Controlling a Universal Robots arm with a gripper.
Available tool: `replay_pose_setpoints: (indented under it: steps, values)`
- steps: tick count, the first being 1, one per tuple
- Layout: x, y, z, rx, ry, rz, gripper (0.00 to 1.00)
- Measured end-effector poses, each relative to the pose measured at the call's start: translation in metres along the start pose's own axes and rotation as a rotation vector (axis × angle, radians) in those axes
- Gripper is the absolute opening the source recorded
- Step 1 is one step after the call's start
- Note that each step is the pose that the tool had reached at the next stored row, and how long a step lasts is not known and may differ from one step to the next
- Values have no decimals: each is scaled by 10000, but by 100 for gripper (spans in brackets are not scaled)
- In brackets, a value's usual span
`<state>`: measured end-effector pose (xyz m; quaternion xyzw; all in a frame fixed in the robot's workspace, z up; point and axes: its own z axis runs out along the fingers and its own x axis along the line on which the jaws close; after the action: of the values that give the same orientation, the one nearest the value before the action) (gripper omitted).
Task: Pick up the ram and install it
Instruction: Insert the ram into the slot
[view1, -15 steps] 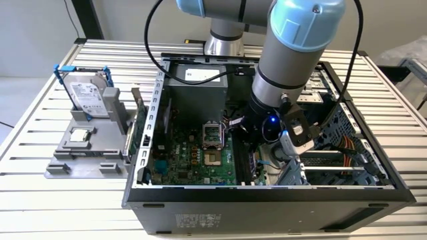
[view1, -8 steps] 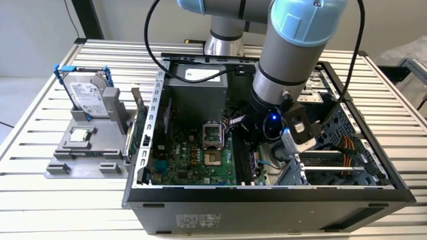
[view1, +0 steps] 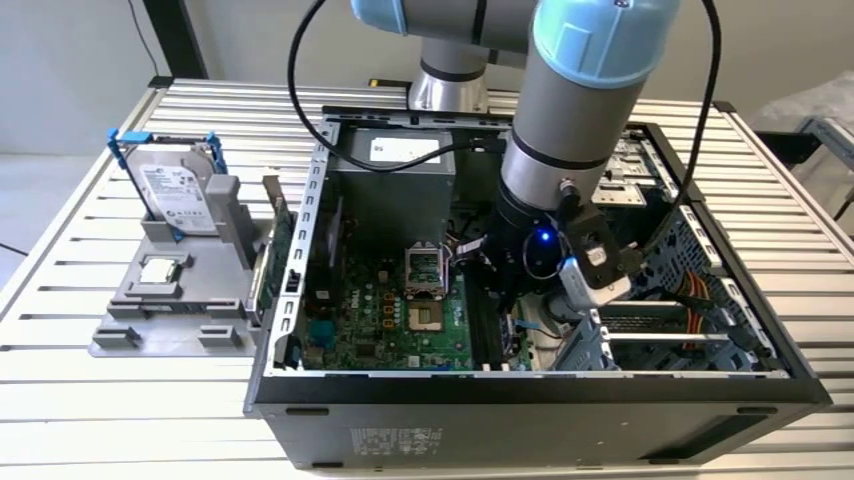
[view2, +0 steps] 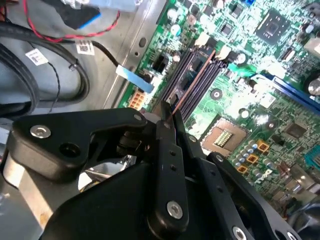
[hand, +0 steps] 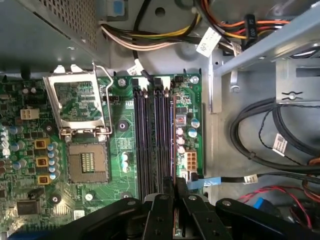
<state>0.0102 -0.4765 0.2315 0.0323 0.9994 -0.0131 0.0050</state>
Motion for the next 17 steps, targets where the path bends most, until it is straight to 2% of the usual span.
replay_pose_setpoints:
  steps: [7,13,17]
  values:
    - [-12,6,50,0,0,1,0]
    - [-16,46,98,-7,-1,-19,0]
    - [-81,52,105,-5,9,-19,0]
